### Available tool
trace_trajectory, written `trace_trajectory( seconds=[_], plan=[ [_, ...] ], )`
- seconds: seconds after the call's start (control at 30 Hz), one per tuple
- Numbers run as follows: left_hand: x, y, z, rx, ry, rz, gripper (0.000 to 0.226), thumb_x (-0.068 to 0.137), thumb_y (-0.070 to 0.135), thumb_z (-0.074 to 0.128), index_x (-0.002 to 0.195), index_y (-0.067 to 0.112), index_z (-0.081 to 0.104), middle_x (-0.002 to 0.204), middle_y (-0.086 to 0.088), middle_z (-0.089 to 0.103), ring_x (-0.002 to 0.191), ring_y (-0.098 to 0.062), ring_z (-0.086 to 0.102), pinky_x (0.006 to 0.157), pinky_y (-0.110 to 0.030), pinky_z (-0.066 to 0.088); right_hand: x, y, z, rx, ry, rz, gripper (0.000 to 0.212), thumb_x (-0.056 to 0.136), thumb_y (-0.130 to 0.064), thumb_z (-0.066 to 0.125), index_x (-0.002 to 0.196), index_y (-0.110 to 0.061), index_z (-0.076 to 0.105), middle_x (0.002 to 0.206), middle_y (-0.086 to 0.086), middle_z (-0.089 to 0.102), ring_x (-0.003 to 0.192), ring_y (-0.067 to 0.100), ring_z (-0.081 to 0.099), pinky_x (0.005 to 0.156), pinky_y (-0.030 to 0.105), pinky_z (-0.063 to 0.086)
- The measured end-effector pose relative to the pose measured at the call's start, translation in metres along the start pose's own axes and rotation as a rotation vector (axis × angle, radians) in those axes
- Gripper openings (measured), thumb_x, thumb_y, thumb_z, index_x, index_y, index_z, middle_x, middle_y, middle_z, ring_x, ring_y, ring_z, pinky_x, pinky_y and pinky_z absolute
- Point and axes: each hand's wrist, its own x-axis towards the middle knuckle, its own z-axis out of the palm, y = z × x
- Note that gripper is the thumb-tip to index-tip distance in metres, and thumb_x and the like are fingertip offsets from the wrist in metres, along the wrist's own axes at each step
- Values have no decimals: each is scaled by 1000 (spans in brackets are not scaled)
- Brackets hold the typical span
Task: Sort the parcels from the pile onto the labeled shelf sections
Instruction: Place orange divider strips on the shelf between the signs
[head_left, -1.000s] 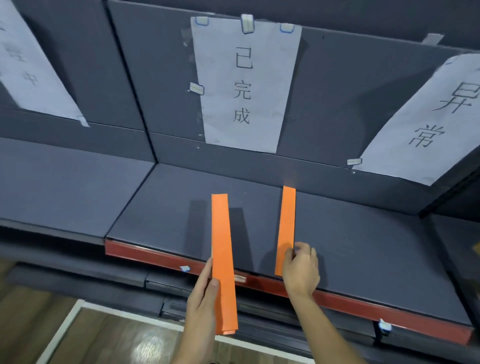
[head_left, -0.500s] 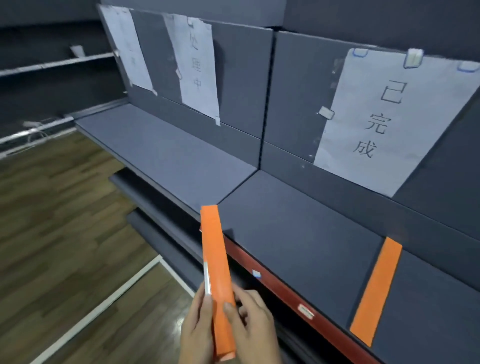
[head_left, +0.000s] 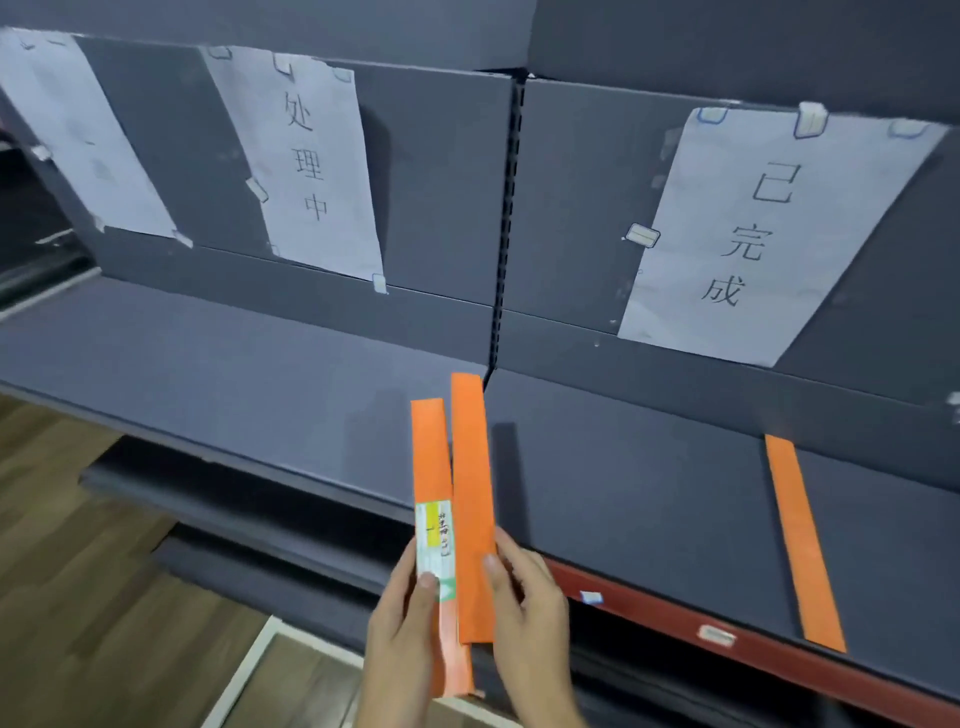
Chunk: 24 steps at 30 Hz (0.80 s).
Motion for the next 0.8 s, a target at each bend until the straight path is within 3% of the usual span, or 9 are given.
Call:
trace_trajectory(
  seconds=[0.13, 0.27, 0.47, 0.6, 0.67, 0.8],
  plan=[
    [25, 13, -43, 148, -100, -54, 40, 98, 9, 45, 125, 36, 58, 121, 19, 64, 118, 1, 55, 104, -31, 39, 35, 1, 33, -71, 197, 105, 32, 96, -23, 56, 127, -16, 62, 115, -13, 62, 106, -6, 56, 101, 25, 44],
    [35, 30, -80, 181, -140, -109, 42, 97, 8, 47, 116, 44, 58, 107, 27, 68, 101, 13, 59, 83, -17, 41, 76, 2, 64, -200, 269, 177, 35, 99, -23, 52, 131, -10, 58, 124, 6, 61, 117, 17, 55, 105, 36, 42],
    [42, 35, -116, 141, -133, -154, 37, 96, 5, 49, 118, 33, 59, 108, 21, 69, 96, 9, 63, 69, -5, 47, 123, 10, 94, -373, 261, 270, 34, 98, -22, 53, 128, -8, 59, 122, 13, 63, 118, 28, 56, 97, 37, 44],
    [45, 45, -137, 163, -104, -133, 30, 90, 24, 55, 115, 41, 59, 108, 22, 69, 102, 5, 62, 80, -9, 47, 129, 22, 95, -574, 274, 325, 28, 94, -25, 57, 119, -12, 58, 117, 10, 62, 108, 32, 59, 85, 39, 46],
    [46, 48, -151, 153, -49, -125, 36, 82, 29, 55, 116, 39, 61, 113, 18, 69, 108, 0, 61, 93, -23, 46, 125, 23, 99, -682, 265, 334, 27, 94, -29, 56, 117, -13, 57, 118, 10, 55, 107, 34, 58, 79, 40, 47],
    [50, 49, -162, 139, 55, -125, 39, 96, 5, 50, 114, 37, 63, 114, 17, 68, 112, -4, 60, 99, -31, 43, 114, 4, 106, -578, 300, 274, 32, 95, -30, 56, 118, -8, 55, 118, 15, 53, 104, 37, 58, 76, 40, 43]
  ],
)
